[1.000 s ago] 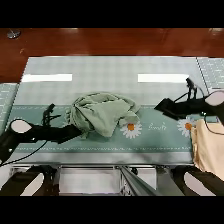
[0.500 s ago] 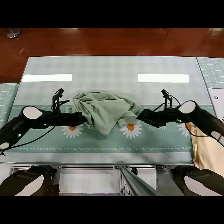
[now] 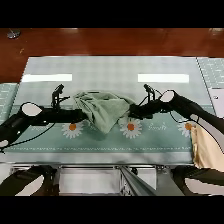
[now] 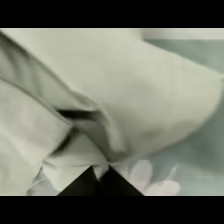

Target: Fold the shirts.

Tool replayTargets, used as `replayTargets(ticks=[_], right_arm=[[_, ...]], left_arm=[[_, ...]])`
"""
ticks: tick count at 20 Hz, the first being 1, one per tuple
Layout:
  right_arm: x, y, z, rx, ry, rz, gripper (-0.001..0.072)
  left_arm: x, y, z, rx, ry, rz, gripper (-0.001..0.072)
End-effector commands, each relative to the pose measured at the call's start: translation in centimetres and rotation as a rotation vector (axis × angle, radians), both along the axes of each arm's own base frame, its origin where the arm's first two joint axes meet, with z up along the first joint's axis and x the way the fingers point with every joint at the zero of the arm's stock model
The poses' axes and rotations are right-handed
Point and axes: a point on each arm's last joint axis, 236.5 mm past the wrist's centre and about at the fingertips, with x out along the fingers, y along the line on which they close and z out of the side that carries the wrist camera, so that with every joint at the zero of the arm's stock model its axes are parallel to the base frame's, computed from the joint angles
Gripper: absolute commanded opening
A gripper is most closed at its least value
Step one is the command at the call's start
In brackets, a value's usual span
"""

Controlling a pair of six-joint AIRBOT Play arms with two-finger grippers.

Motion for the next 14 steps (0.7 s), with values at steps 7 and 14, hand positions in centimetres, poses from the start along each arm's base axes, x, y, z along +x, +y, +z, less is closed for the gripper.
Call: replayTargets(ticks=[7, 14], right_arm=[[16.0, -7.1, 26.6, -0.052, -0.632, -0.085, 0.0019], [10.7, -11.6, 53.2, -0.202, -1.243, -0.117, 0.0019]], left_arm=[[14.3, 6.0, 25.5, -0.032, -0.674, 0.213, 0.0023], [9.8, 9.8, 50.1, 0.094, -1.2, 0.22, 0.0023]])
